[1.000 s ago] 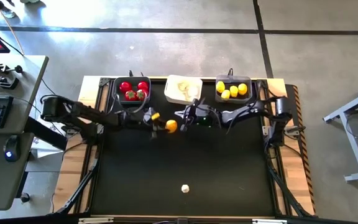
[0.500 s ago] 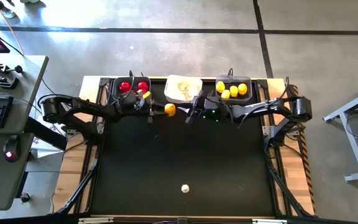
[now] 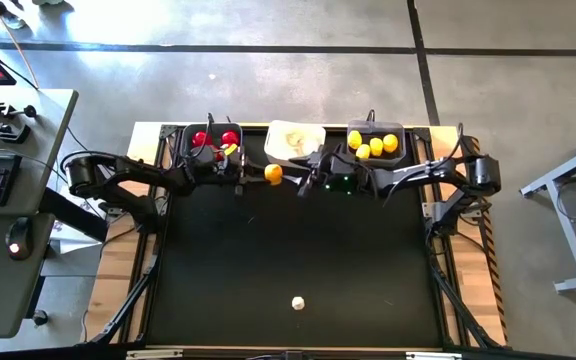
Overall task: Sort produce into baskets
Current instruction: Put the yellow lemon into the transparent bin, then put the white garlic into the white bin
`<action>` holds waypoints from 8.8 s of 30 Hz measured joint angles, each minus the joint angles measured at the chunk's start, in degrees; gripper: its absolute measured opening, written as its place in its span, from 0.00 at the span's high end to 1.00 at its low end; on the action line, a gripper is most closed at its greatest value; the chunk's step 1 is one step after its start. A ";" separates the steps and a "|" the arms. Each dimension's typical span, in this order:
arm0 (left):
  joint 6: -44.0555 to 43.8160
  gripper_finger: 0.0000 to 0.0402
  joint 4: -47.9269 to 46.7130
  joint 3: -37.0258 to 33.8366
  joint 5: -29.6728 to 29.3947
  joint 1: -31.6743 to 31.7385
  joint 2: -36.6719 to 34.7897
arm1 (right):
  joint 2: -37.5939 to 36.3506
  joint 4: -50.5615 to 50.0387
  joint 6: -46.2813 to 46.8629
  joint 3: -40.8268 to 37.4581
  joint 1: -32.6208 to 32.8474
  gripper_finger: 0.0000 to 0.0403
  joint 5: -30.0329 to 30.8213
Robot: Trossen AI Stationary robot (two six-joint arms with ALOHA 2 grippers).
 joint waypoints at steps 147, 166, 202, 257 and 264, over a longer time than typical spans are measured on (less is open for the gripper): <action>6.16 0.76 -1.08 0.97 -20.44 -7.08 2.93 | -10.25 -40.43 13.46 -0.11 8.31 0.99 35.45; 6.53 1.00 10.71 -2.58 -17.59 -12.72 4.69 | 3.62 -19.08 19.54 -0.11 36.17 0.93 8.19; 7.22 1.00 10.06 -2.58 -25.24 -16.90 4.69 | 23.64 4.92 17.75 1.97 39.16 0.58 -1.04; 9.57 1.00 29.67 -15.74 -30.39 -9.72 4.69 | 19.71 -22.38 -9.18 23.24 -17.60 1.00 -7.38; 9.57 1.00 29.11 -15.74 -30.32 -9.33 4.69 | 24.59 -30.59 -10.24 32.20 -17.46 1.00 -7.76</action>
